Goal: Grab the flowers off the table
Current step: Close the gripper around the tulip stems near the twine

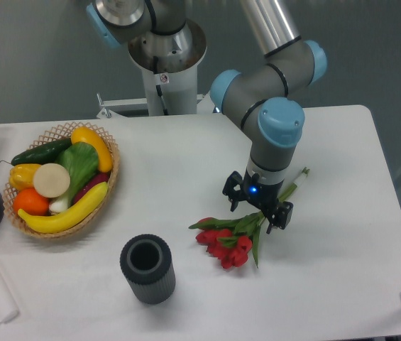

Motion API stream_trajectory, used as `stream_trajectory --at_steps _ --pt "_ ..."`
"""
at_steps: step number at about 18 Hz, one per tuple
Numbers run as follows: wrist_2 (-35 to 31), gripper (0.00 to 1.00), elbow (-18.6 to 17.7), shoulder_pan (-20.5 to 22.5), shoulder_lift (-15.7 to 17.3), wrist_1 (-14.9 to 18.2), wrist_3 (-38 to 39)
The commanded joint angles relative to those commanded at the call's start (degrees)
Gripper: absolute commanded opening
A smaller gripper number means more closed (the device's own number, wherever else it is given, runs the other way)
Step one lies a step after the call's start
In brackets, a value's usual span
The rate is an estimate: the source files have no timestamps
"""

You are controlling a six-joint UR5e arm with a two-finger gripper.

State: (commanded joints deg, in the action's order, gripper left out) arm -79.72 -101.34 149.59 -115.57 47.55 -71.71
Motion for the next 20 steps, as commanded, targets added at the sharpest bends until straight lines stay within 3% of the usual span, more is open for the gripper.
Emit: stream_trajectory --at_steps 20 --pt "-3.69 1.0 0.18 0.0 -3.17 0.18 0.7"
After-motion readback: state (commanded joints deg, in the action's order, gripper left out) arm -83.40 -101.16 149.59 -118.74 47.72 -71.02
